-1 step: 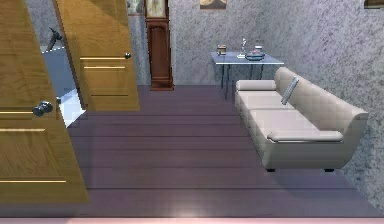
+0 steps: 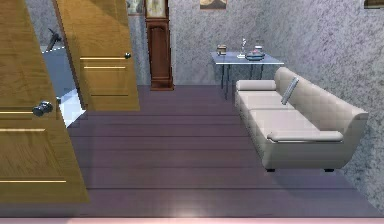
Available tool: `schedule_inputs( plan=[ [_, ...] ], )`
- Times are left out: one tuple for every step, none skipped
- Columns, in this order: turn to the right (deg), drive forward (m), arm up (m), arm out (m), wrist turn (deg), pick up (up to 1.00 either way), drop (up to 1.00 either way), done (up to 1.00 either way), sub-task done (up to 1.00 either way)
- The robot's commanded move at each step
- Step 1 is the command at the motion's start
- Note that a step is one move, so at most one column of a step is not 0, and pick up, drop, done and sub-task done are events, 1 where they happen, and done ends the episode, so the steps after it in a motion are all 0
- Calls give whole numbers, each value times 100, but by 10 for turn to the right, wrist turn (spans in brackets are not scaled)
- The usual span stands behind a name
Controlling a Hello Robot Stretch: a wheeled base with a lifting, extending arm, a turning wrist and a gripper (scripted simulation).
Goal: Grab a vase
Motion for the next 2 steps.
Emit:
schedule_inputs(
  plan=[
    [0,0,38,0,0,0,0,0,0],
    [0,0,0,30,0,0,0,0,0]
  ],
)
